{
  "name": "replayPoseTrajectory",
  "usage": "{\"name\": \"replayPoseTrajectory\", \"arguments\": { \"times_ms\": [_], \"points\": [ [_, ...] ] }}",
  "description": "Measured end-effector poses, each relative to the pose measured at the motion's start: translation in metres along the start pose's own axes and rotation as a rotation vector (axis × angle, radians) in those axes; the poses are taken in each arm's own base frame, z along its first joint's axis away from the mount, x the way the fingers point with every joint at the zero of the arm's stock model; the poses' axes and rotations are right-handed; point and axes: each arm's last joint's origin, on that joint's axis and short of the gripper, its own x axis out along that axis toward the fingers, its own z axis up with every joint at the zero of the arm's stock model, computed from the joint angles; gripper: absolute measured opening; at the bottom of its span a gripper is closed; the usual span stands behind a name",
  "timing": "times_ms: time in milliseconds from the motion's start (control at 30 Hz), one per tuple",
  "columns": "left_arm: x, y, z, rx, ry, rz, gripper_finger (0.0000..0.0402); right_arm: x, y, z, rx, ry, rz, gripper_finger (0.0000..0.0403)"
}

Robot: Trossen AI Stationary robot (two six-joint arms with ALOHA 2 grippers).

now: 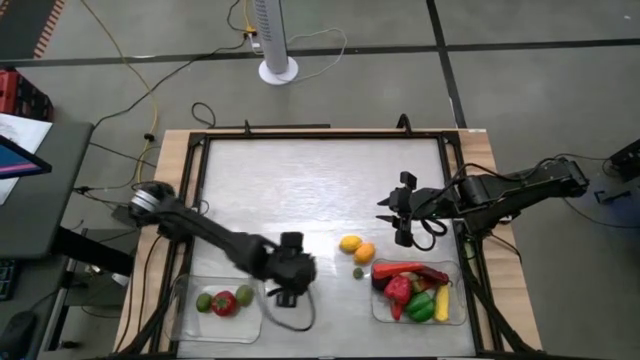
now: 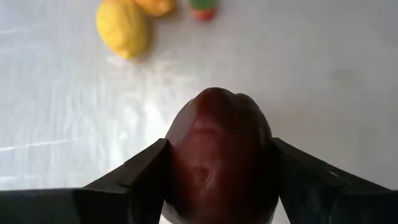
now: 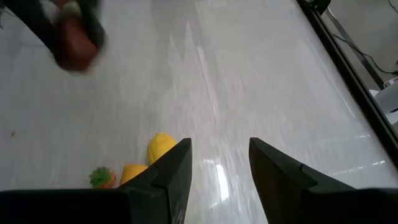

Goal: Sort produce into baskets
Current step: Put the apple into the left transparent bin

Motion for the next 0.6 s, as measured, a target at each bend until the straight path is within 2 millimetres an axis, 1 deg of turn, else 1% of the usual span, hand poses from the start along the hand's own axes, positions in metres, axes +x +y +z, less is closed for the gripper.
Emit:
{"name": "replayPoseTrajectory", "arguments": {
  "times_ms": [133,267,367,467,600],
  "points": [
    [-0.051,-0.014,-0.015,-0.069,-0.02,-0.068,0.0242,0.0,0.0,0.0,-0.006,-0.002,0.0,0.0185],
    [-0.084,-0.031,-0.04,-0.144,0.044,-0.093,0.0244,0.0,0.0,0.0,-0.007,-0.001,0.0,0.0185],
    [-0.101,-0.046,-0.058,-0.212,0.086,-0.098,0.0245,0.0,0.0,0.0,-0.007,-0.001,0.0,0.0185],
    [-0.111,-0.06,-0.075,-0.272,0.097,-0.047,0.025,0.0,0.0,0.0,-0.007,-0.001,0.0,0.0185],
    [-0.118,-0.066,-0.089,-0.371,0.104,0.041,0.0273,0.0,0.0,0.0,-0.003,-0.005,0.001,0.0185]
  ]
}}
